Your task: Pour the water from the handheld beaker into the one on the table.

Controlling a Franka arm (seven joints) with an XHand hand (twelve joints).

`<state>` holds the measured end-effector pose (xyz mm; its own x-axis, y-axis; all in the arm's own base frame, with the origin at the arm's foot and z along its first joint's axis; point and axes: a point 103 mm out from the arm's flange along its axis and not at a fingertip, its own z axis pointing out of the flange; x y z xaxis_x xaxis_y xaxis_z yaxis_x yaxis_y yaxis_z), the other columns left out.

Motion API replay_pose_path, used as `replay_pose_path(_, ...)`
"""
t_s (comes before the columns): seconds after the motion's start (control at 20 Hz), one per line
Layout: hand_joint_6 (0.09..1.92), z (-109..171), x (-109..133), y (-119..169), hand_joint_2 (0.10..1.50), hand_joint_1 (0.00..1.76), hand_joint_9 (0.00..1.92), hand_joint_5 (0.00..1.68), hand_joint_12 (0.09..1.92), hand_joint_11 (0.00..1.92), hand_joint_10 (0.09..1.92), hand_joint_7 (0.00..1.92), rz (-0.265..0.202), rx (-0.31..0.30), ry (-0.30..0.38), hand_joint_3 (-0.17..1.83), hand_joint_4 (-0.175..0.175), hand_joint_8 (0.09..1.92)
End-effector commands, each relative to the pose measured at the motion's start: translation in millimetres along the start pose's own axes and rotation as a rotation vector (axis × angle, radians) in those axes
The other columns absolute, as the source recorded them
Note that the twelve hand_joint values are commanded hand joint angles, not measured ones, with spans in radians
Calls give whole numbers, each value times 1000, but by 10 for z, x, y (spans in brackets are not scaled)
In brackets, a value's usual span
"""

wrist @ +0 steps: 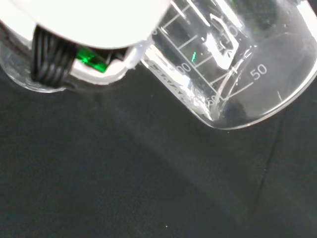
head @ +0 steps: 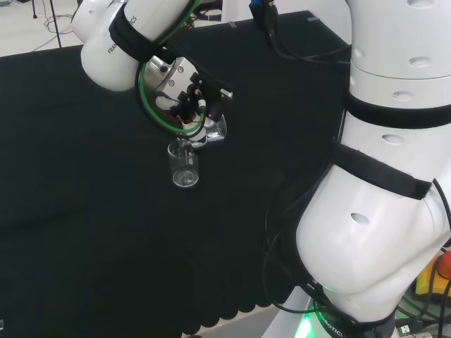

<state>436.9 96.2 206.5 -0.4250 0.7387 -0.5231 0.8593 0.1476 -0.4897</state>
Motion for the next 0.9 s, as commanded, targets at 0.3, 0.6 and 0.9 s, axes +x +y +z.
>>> replay_pose_path(0.3, 986, -27, -2, -4, 594, 1300, 1506, 1134, 924, 1252, 784, 1194, 13, 8, -36, 873, -175, 964)
replay_pose_path(0.6, 989, -27, -2, 8, 594, 1300, 1505, 1132, 926, 1250, 788, 1193, 21, 26, -56, 874, -175, 966)
replay_pose_path(0.9, 991, -39, 14, 11, 594, 1300, 1503, 1132, 927, 1250, 791, 1192, 27, 36, -85, 875, -175, 968)
